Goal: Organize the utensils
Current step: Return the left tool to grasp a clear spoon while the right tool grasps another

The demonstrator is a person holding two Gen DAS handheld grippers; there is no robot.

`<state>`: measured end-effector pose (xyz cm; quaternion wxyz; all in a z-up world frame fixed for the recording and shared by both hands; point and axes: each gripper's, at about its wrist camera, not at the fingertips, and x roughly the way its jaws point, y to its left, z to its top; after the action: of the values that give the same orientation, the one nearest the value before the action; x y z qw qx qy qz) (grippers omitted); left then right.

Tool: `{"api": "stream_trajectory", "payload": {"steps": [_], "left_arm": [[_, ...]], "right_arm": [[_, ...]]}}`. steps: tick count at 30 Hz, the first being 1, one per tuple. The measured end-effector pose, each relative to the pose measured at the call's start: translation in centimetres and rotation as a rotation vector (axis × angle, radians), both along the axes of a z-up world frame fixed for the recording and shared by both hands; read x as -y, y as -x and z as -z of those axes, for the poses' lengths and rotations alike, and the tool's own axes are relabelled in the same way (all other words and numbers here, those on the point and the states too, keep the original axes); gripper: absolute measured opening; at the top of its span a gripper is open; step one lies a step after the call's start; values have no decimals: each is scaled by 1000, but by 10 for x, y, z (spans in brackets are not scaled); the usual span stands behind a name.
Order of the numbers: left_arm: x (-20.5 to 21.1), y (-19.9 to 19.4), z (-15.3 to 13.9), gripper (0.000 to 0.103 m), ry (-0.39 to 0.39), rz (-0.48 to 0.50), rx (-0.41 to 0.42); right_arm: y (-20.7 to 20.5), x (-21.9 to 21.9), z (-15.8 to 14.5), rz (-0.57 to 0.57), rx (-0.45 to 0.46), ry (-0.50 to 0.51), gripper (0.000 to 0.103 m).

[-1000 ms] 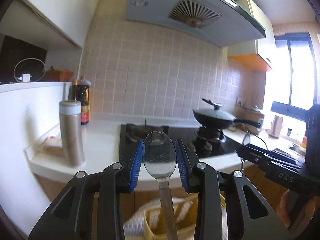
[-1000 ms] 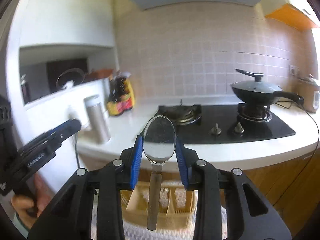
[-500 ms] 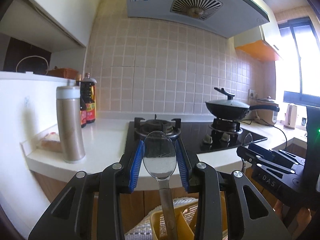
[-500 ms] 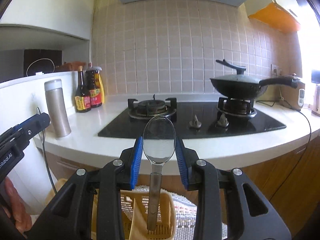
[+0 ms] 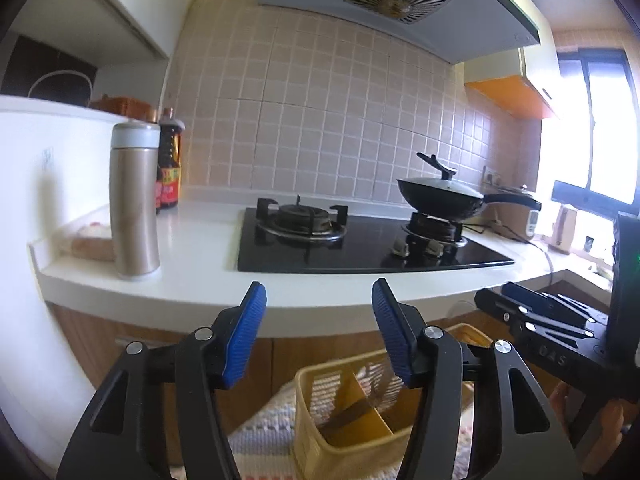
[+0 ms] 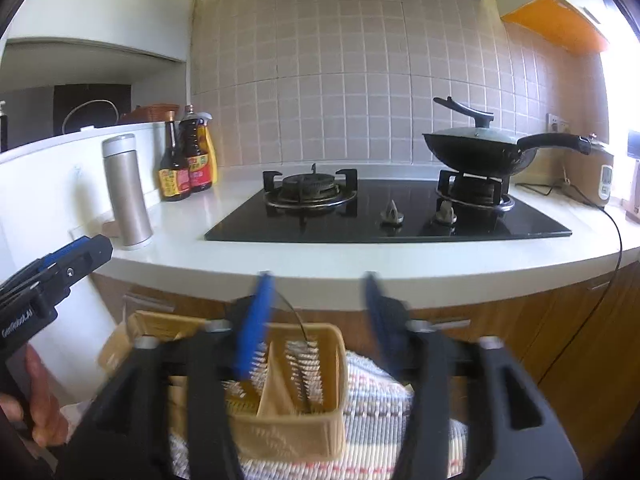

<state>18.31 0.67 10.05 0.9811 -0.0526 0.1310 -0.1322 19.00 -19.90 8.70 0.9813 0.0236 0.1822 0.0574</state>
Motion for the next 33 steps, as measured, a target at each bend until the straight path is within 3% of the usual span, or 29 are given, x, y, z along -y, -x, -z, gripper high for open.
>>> {"api": "stream_trajectory", "payload": {"steps": [4, 13, 18, 21, 28, 33], "left_arm": [[-14, 18, -10, 59, 27, 21, -9], [-39, 59, -27, 60, 55, 77, -85], [-45, 71, -16, 64, 17, 76, -191], [-51, 69, 9, 64, 6, 77, -317], [-56, 40, 101, 64, -59, 56, -651], [-53, 18, 145, 64, -65, 34, -764]], "right_arm": [[21, 5, -8, -29, -36, -28, 61], [63, 8, -27, -55, -145, -61, 61], [75, 5, -22, -69, -266, -53, 61], [78, 0, -2, -98, -377, -43, 61], [74, -4, 70, -154, -697, -101, 61], [77, -16, 105, -200, -810, -80, 59]]}}
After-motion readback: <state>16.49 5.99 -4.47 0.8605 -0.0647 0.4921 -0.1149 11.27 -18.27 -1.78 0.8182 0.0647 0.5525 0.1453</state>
